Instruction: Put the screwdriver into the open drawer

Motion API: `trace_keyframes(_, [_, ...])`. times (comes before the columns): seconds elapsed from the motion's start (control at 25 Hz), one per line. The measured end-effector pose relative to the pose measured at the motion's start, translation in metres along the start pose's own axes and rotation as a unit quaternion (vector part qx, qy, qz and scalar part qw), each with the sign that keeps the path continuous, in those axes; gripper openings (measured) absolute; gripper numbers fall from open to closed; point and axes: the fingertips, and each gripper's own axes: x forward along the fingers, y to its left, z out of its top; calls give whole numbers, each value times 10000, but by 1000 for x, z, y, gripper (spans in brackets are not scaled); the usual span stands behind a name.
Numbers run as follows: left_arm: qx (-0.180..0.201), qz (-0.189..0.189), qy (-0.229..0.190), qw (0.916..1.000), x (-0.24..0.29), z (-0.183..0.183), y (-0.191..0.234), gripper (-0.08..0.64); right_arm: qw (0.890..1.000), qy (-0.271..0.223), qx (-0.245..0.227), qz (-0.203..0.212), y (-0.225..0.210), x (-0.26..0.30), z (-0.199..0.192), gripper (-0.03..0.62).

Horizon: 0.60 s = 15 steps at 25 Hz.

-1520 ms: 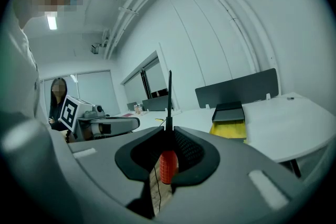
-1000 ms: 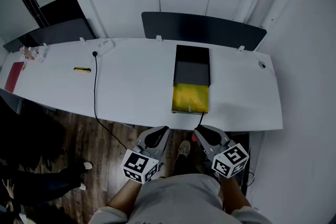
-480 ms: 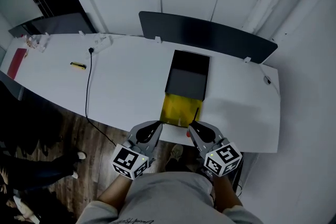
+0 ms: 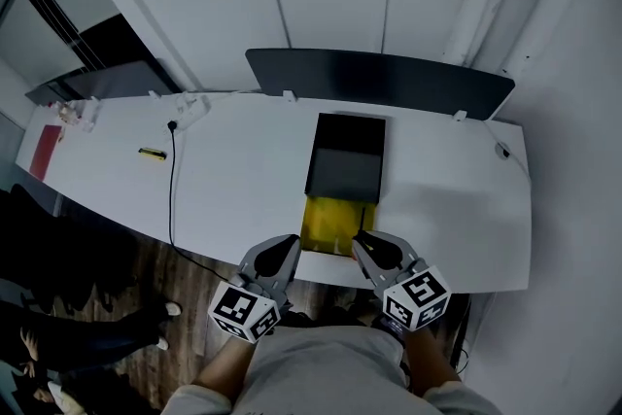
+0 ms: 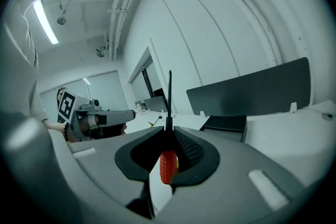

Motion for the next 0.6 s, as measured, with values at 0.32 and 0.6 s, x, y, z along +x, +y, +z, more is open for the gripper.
trace_keyframes(0.32, [40, -161, -33, 9999, 4, -3, 13, 0, 9995, 202, -92, -229, -7, 8, -6, 72])
trace_keyframes(0.6, [54, -267, 120, 9996, 13, -13, 39, 0, 9976, 438, -120, -521, -13, 24, -14, 72])
